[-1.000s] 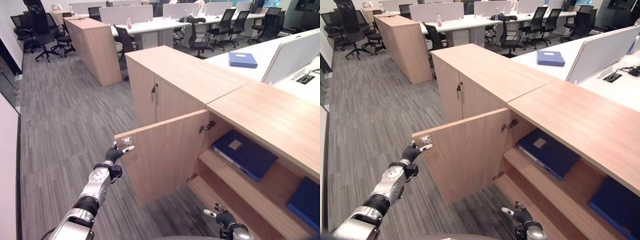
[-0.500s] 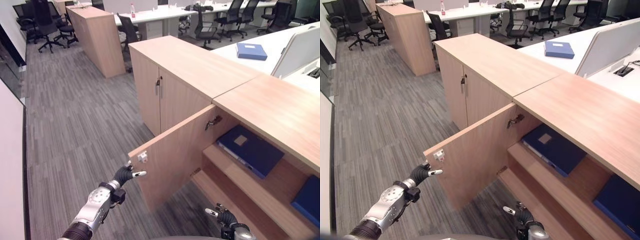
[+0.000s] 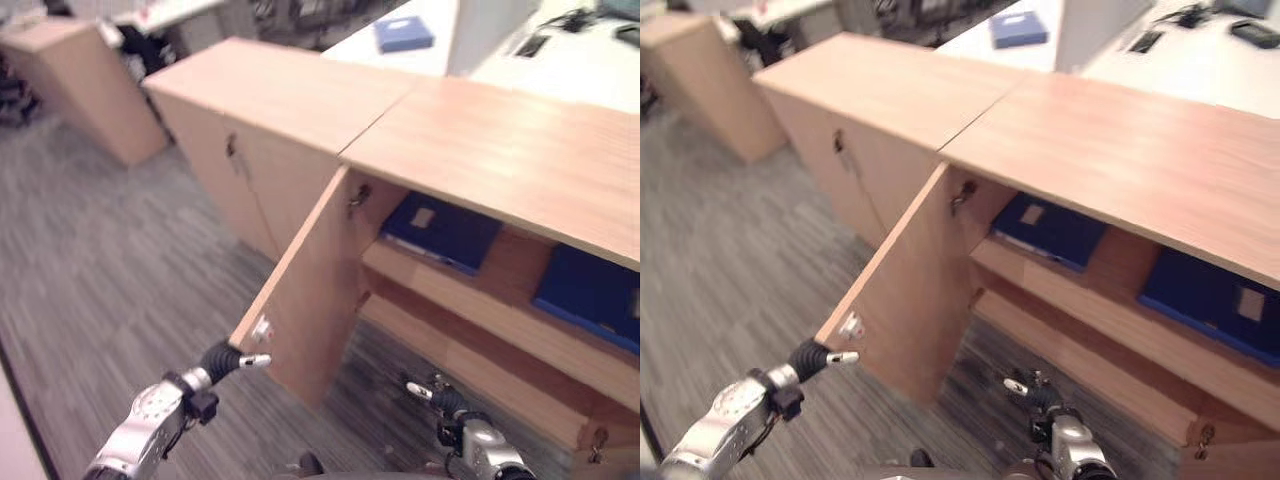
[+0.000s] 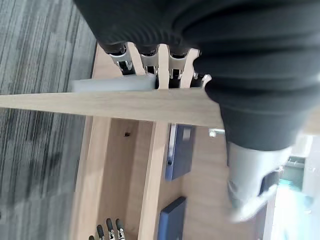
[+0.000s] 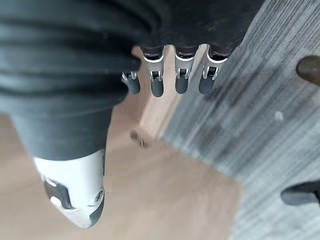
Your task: Put the empty folder in the office cabinet
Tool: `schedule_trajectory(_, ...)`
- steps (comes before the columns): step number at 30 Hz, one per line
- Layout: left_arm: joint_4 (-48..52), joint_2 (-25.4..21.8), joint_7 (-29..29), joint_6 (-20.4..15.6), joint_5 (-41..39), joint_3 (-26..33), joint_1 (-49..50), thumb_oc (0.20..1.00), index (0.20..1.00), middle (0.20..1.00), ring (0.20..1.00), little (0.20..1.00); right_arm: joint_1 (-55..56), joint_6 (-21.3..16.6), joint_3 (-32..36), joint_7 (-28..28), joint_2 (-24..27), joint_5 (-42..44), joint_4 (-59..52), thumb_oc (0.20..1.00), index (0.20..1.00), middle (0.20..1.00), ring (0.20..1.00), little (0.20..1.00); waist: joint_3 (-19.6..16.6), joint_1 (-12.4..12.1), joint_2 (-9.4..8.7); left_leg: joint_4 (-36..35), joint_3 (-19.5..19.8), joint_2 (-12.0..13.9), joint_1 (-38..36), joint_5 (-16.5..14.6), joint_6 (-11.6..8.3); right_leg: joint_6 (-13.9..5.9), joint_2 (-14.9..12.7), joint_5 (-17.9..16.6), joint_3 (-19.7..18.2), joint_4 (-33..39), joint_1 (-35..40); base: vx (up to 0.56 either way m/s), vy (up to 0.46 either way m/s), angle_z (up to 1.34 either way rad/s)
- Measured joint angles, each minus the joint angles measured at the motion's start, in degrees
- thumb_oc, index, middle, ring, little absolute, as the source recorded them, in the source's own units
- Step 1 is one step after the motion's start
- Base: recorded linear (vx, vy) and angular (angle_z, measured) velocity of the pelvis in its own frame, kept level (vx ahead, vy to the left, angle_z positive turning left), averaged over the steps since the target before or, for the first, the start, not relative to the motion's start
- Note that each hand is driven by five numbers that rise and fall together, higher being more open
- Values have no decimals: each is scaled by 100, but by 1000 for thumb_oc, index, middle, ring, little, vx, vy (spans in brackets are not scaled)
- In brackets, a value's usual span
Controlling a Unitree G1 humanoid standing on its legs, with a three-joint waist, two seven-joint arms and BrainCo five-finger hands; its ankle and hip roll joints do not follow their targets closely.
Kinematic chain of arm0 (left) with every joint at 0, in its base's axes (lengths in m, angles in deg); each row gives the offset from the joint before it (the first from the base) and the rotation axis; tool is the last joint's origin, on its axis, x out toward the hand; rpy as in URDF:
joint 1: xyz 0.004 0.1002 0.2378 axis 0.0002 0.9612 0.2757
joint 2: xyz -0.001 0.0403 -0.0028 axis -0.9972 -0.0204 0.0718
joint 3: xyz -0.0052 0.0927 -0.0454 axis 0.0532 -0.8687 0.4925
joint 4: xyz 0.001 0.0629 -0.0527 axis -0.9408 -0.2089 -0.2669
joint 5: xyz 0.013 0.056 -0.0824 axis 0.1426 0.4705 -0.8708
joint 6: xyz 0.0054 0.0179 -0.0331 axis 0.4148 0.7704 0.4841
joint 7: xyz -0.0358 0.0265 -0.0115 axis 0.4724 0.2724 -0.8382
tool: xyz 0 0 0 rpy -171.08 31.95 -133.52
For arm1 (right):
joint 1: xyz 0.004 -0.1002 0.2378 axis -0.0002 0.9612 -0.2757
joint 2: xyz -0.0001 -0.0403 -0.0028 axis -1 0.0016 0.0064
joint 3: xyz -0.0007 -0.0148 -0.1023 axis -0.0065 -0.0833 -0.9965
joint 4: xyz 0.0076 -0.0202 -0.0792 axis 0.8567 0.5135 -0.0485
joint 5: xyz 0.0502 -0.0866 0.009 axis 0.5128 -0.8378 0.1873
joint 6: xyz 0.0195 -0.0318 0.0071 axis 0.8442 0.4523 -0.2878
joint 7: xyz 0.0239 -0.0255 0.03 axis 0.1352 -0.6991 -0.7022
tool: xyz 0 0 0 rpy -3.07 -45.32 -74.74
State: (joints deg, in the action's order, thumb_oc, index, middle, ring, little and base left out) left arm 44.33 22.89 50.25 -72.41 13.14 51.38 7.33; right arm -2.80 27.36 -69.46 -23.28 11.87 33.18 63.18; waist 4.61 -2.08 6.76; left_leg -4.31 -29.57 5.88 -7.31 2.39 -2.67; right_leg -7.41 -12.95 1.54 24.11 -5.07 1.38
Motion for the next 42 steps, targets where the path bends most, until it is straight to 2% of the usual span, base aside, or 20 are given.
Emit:
schedule_trajectory(1, -10, 127, -42, 5, 0, 15, 60, 1000, 1000, 1000, 1000, 1000, 39, 3, -27, 3, 127, -3, 2, 1000, 1000, 1000, 1000, 1000, -39, 5, 80, 45, 105, 33, 11, 3, -1, 30, 52, -83, -54, 98, 39, 6, -161, -27)
schedule_trajectory(6, -40, 474, -45, 0, -2, 7, 176, 1000, 1000, 1000, 1000, 1000, 15, 58, -41, 5, 210, -51, 9, 1000, 1000, 1000, 1000, 1000, -92, 54, 129, 181, 6, 128, -30, -3, -12, -28, 162, -230, -223, 483, 159, -18, -159, -21)
schedule_trajectory(8, -165, 630, 56, 1, -3, 7, 154, 1000, 1000, 1000, 1000, 1000, 50, 62, -33, 11, 136, -50, 51, 1000, 1000, 1000, 1000, 1000, -68, 78, 8, 627, 17, 207, 80, 3, -37, 40, 147, -189, -357, 382, 150, -104, -181, -21)
schedule_trajectory(10, -229, 641, 227, 20, -5, 39, 91, 1000, 1000, 1000, 1000, 1000, 25, 63, -20, 30, 24, -50, 80, 1000, 1000, 1000, 1000, 1000, -33, 149, -220, 1436, 98, 364, 422, 7, -138, 251, 53, -6, -551, -19, -120, 16, -46, -30)
schedule_trajectory(12, -360, 685, 443, 54, -48, 23, 111, 1000, 1000, 1000, 1000, 1000, -97, 70, -21, 88, -30, -50, 377, 1000, 1000, 1000, 1000, 1000, -44, 94, -317, 1833, 741, 430, 483, 192, -442, 271, 131, -2, -995, 83, -96, 22, 13, -82)
schedule_trajectory(14, -481, 912, 552, 65, -58, -40, 74, 1000, 1000, 1000, 1000, 1000, -124, 63, 1, 219, 32, -43, 494, 1000, 1000, 1000, 1000, 1000, -51, 225, -214, 1559, 1689, 386, 466, 100, -542, 300, 271, -74, -1231, 268, -99, 87, 19, -81)
schedule_trajectory(16, -500, 1338, 627, 27, -115, -76, -128, 1000, 1000, 1000, 1000, 1000, -110, 69, 79, 276, 55, -34, 695, 1000, 1000, 1000, 1000, 1000, -48, 228, -252, 692, 2850, -8, 407, 3, -412, 307, 294, -139, -1621, 266, -347, 157, 18, -65)
schedule_trajectory(18, -494, 1571, 690, -60, -172, -202, -323, 1000, 1000, 1000, 1000, 1000, -51, 77, 202, 310, 66, -9, 747, 1000, 1000, 1000, 1000, 1000, -31, 208, -274, 181, 3583, -262, 360, -118, -229, 320, 342, -292, -1981, 351, -509, 76, -25, -62)
schedule_trajectory(19, -441, 1684, 696, -63, -171, -239, -386, 1000, 1000, 1000, 1000, 1000, -55, 75, 208, 320, 146, 9, 744, 1000, 1000, 1000, 1000, 1000, -18, 162, -96, 146, 3820, -237, 392, -549, 128, 223, 497, -382, -2068, 527, -590, 33, -57, -98)
schedule_trajectory(20, -412, 1814, 719, -89, -173, -194, -379, 1000, 1000, 1000, 1000, 1000, -113, 67, 230, 348, 239, 12, 774, 1000, 1000, 1000, 1000, 1000, -44, 14, 236, 162, 3849, -25, 526, -498, -52, 256, 777, -467, -2057, 340, -694, 18, -55, -144)
schedule_trajectory(21, -410, 1834, 803, -114, -172, -117, -393, 1000, 1000, 1000, 1000, 1000, -193, 69, 203, 363, 138, 12, 914, 1000, 1000, 1000, 1000, 1000, 26, -183, 183, 322, 3863, -88, 541, -498, -61, 288, 903, -199, -2188, -849, -1145, 46, -27, -133)
schedule_trajectory(22, -390, 1774, 844, -176, -171, -79, -324, 1000, 1000, 1000, 1000, 1000, -176, 81, 187, 363, -1, 13, 981, 1000, 1000, 1000, 1000, 1000, 24, -167, 50, 351, 3931, -193, 537, -535, -49, 301, 923, 320, -2281, -1719, -1327, 104, 20, -76)
schedule_trajectory(23, -385, 1690, 880, -189, -170, -80, -315, 1000, 1000, 1000, 1000, 1000, -150, 81, 180, 362, -90, 13, 986, 1000, 1000, 1000, 1000, 1000, 39, -92, -137, 336, 3935, -331, 490, -522, -64, 369, 860, 753, -2335, -1770, -1201, 141, 75, -16)
schedule_trajectory(24, -461, 1734, 921, -190, -168, -77, -367, 1000, 1000, 1000, 1000, 1000, -172, 80, 201, 364, -86, 12, 986, 1000, 1000, 1000, 1000, 1000, 83, -49, -161, 322, 3921, -321, 404, -434, -118, 501, 877, 764, -2338, -1517, -1062, 123, 87, -2)
schedule_trajectory(26, -432, 1755, 969, -193, -158, -179, -364, 1000, 1000, 1000, 1000, 1000, -91, 63, 222, 367, -90, 13, 903, 1000, 1000, 1000, 1000, 1000, 69, 32, -16, 155, 3772, -206, 249, -381, 20, 502, 979, 441, -2389, -789, -681, 80, 50, -24)
schedule_trajectory(27, -397, 1775, 1000, -242, -156, -181, -383, 1000, 1000, 1000, 1000, 1000, -82, 63, 202, 367, -68, 13, 902, 1000, 1000, 1000, 1000, 1000, 58, 61, 81, 136, 3742, -178, 186, -239, -46, 490, 1041, 362, -2459, -646, -598, 70, 46, -42)
schedule_trajectory(30, -450, 1926, 1247, -370, -146, -147, -603, 1000, 1000, 1000, 1000, 1000, -128, 59, -27, 359, -177, 12, 832, 1000, 1000, 1000, 1000, 1000, -2, 31, 102, 27, 3282, -156, 57, -224, -71, 399, 1063, 133, -2734, -276, -532, 63, 50, -63)
schedule_trajectory(32, -454, 1987, 1359, -387, -87, -194, -815, 1000, 1000, 1000, 1000, 1000, -102, 64, -97, 358, -264, 11, 715, 1000, 1000, 1000, 1000, 1000, -7, 118, 52, 7, 3186, -161, 41, -228, -68, 379, 1069, -49, -2817, 40, -429, 36, 26, -37)
schedule_trajectory(36, -914, 1939, 1725, -460, -39, -16, -1330, 1000, 1000, 1000, 1000, 1000, -84, 66, -307, 355, -373, 4, 652, 1000, 1000, 1000, 1000, 1000, -85, 208, -222, -77, 2985, -195, -162, -232, -46, 288, 1014, -547, -2985, 1025, 122, 55, 45, -23)
schedule_trajectory(42, -2132, 1836, 2194, -481, 183, 307, -2276, 1000, 1000, 1000, 1000, 1000, -2, 65, -286, 255, -421, 2, 451, 1000, 1000, 1000, 1000, 1000, -192, 482, -313, -86, 2689, -211, -313, -314, -39, 272, 1029, -609, -3225, 1050, 142, 51, 61, -23)
